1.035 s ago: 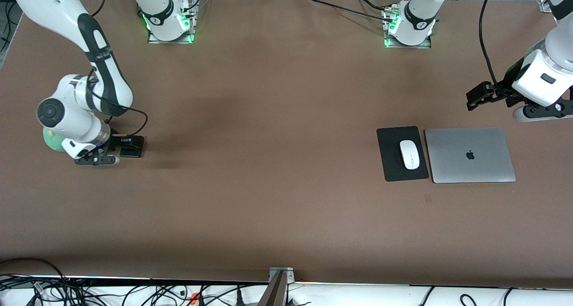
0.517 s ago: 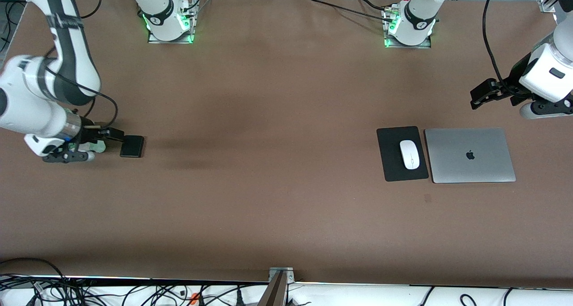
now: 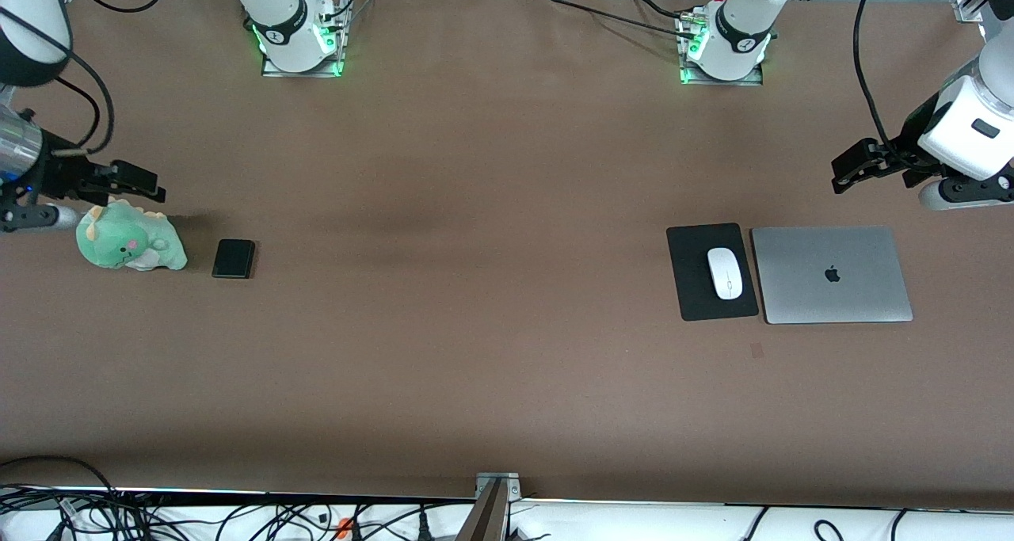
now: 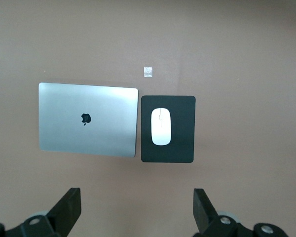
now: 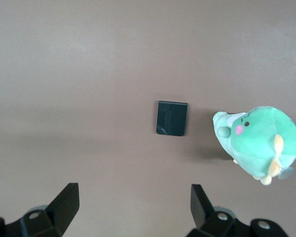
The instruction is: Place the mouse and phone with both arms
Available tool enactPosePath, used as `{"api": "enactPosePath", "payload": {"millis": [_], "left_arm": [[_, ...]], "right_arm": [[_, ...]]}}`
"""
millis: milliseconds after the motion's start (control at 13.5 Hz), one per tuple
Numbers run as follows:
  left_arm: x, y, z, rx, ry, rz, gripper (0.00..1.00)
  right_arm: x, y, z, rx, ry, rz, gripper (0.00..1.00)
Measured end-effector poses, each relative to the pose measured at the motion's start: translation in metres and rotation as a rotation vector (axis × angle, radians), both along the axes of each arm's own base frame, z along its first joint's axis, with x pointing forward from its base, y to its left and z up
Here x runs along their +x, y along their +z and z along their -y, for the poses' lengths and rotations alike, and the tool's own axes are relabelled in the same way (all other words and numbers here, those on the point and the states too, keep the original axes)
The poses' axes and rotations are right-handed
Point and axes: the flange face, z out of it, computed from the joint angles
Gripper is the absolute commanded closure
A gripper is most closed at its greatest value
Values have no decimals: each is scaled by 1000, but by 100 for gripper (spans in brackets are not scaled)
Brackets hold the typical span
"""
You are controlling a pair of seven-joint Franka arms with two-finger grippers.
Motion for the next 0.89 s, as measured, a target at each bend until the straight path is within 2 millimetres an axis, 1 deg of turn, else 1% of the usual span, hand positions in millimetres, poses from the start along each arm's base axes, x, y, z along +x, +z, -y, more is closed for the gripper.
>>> {"api": "enactPosePath", "payload": {"millis": [222, 517, 665, 887], "left_arm": [[0, 0, 0, 0, 0, 0, 0], [0, 0, 0, 0, 0, 0, 0], [0, 0, 0, 0, 0, 0, 0], [0, 0, 0, 0, 0, 0, 0]], "right_arm": [[-18, 33, -2, -17, -23, -5, 0], [-29, 79, -22, -72, -56, 22, 0], [-36, 91, -22, -75, -62, 39, 0], [-37, 93, -19, -75, -69, 43, 0]]}}
